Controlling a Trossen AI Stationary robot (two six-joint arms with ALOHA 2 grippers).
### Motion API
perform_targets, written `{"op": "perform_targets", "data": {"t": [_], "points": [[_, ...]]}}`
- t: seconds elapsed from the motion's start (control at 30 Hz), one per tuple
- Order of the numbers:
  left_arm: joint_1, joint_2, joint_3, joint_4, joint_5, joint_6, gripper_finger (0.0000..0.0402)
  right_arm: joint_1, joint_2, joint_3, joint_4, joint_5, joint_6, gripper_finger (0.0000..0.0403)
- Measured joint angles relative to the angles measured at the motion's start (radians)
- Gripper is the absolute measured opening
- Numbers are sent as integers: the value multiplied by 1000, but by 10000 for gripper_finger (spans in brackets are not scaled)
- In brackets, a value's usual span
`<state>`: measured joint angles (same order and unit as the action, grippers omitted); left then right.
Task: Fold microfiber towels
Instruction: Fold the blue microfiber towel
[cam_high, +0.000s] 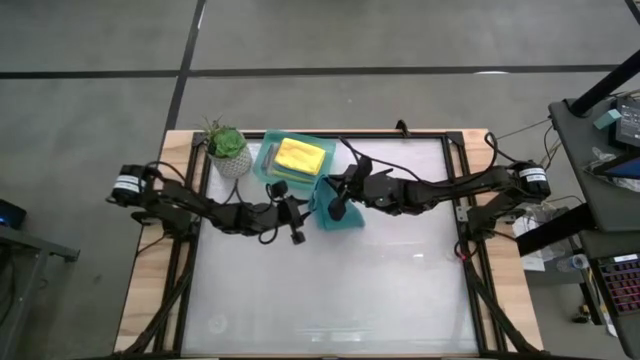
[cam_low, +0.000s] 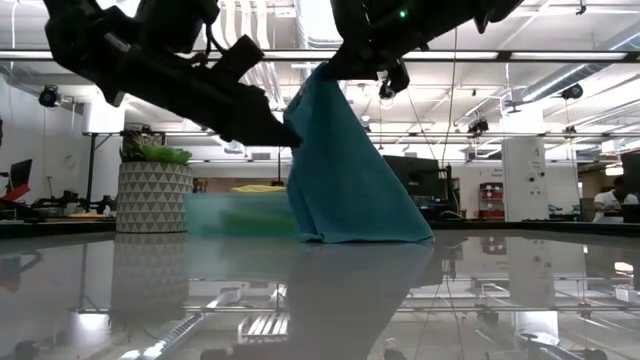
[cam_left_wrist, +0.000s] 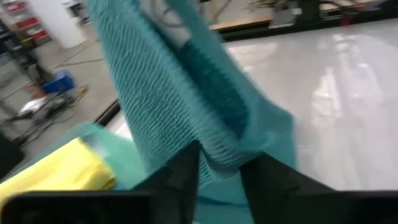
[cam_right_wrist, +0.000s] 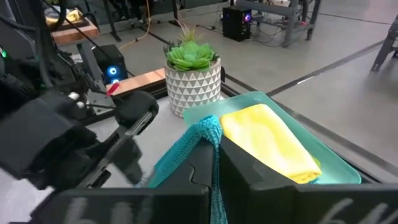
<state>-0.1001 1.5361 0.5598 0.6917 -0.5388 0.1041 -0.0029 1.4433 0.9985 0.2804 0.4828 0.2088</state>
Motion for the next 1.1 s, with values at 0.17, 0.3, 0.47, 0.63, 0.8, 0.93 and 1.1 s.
{"op": "perform_targets", "data": {"t": [0.17, 0.3, 0.47, 0.63, 0.8, 0.93, 1.1], "points": [[0, -45, -1, -58, 90, 38, 11, 0, 0, 0, -49, -3, -12, 9], [-1, -117, -2, -112, 204, 86, 7, 0, 0, 0, -69, -21, -11, 9], [-1, -231, -2, -99, 321, 88, 2, 0, 0, 0, -85, -122, 10, 17], [0, -327, -2, -113, 356, 59, 1, 0, 0, 0, -161, -125, 40, 63], [-1, -351, -3, -130, 364, 55, 1, 0, -5, 0, -193, -124, 32, 128], [-1, -343, -4, -137, 364, 27, 0, 10, -21, 0, -194, -124, 18, 175], [0, -325, -5, -142, 363, 33, 0, 44, -23, 0, -191, -130, -29, 208]]}}
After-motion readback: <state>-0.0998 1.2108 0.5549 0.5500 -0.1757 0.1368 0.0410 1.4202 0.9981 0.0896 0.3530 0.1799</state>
